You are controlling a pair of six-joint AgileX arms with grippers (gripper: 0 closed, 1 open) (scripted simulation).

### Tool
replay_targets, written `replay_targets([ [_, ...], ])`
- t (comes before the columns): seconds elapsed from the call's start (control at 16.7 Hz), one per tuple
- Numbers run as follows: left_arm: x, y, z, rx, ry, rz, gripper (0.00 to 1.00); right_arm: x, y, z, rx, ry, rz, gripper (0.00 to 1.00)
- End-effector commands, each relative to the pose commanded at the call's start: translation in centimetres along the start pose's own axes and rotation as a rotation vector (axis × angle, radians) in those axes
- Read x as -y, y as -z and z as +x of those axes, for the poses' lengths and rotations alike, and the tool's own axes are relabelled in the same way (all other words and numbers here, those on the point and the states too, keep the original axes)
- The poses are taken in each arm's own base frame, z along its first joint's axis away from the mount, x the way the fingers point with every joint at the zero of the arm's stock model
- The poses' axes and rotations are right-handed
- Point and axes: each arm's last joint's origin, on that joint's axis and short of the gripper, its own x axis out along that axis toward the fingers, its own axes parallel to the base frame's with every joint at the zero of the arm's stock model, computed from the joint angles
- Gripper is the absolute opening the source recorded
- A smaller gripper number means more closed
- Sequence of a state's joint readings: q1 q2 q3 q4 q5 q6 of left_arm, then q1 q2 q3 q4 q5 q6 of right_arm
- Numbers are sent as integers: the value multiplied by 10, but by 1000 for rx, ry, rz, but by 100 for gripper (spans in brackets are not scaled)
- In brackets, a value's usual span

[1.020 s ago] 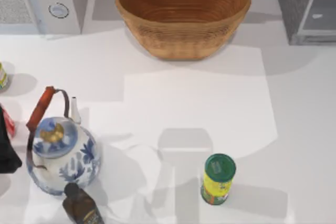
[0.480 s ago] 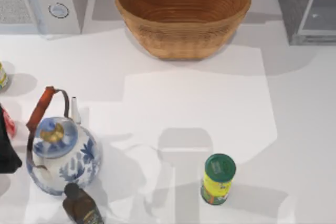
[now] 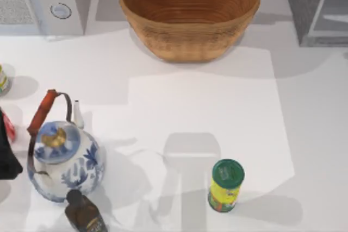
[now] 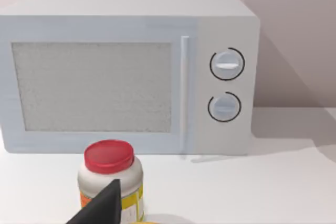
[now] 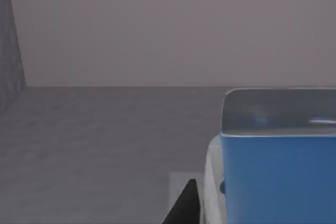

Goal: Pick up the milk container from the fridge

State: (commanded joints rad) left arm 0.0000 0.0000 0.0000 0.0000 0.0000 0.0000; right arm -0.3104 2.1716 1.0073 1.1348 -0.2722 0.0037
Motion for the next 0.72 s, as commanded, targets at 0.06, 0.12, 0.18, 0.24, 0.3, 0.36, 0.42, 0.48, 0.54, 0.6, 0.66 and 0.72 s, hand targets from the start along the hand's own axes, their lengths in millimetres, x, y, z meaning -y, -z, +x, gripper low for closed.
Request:
replay_targets([
  [0.06,0,0,0,0,0,0,100,-1,-3,-9,10,0,-3,0],
  [0.12,0,0,0,0,0,0,100,-1,-4,-15,17,0,-5,0],
  [0.18,0,0,0,0,0,0,100,0,-6,-20,27,0,-8,0],
  [0.24,0,0,0,0,0,0,100,1,-8,-22,32,0,-9,0],
  [0.3,0,0,0,0,0,0,100,1,-8,-23,33,0,-10,0],
  [0.36,0,0,0,0,0,0,100,1,-8,-23,33,0,-10,0],
  [0.42,0,0,0,0,0,0,100,1,-8,-23,33,0,-10,0],
  [0.48,0,0,0,0,0,0,100,-1,-6,-21,27,-5,-6,0],
  [0.54,0,0,0,0,0,0,100,-1,-6,-21,27,-5,-6,0],
  [0.6,0,0,0,0,0,0,100,-2,-7,-22,26,-6,-6,0],
  [0.66,0,0,0,0,0,0,100,-4,-10,-23,24,-7,-7,0],
  [0.72,0,0,0,0,0,0,100,-6,-15,-26,22,-8,-7,0],
])
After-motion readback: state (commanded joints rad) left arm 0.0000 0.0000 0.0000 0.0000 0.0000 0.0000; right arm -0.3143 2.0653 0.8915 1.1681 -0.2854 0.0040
